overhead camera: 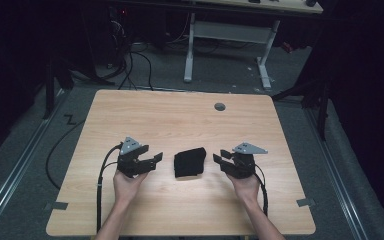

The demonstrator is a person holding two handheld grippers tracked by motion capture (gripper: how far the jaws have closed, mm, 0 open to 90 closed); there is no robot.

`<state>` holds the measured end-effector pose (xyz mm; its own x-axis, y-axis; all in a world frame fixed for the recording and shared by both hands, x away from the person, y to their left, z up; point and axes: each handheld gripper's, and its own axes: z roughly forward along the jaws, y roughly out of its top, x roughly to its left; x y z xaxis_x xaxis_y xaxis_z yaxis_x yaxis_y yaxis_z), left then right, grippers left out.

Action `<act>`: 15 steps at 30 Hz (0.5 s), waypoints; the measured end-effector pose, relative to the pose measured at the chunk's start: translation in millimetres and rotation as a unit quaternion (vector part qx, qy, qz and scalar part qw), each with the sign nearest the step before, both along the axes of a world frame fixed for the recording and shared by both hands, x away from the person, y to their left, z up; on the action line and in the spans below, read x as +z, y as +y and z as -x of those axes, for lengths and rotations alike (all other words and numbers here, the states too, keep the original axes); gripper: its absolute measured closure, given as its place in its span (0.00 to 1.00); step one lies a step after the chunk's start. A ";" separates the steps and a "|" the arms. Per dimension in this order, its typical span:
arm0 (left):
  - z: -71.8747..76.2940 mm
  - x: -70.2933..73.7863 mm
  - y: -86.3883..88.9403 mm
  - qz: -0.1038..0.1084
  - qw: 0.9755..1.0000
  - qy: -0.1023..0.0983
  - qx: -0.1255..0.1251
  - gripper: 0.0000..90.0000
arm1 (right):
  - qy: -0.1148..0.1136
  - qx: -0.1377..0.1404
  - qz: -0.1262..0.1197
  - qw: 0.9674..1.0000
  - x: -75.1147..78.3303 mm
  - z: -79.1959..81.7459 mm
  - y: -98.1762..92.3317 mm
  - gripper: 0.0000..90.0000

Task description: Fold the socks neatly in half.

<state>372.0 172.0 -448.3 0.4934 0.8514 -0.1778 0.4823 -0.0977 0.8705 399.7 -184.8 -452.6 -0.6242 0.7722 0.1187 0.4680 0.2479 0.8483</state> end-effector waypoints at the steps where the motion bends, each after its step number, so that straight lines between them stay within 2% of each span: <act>1: 0.8 1.0 1.8 0.001 1.000 -0.001 0.002 0.39 | -0.003 -0.001 -0.002 1.000 1.5 0.6 -1.6 0.66; 3: 1.8 2.6 5.6 0.003 1.000 -0.004 0.006 0.39 | -0.006 -0.005 -0.009 1.000 4.9 2.4 -6.8 0.65; 9: 6.1 6.2 17.0 0.006 1.000 -0.009 0.018 0.39 | -0.008 -0.010 -0.006 1.000 7.2 3.3 -14.3 0.65; 15: 12.1 10.0 28.3 0.008 0.999 -0.013 0.028 0.39 | -0.008 -0.021 -0.016 1.000 11.4 5.6 -26.9 0.65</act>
<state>359.9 200.3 -438.3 0.4494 0.8752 -0.1792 0.4637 -0.0571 0.8842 394.1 -211.7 -441.2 -0.5930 0.7940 0.1336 0.4637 0.2012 0.8628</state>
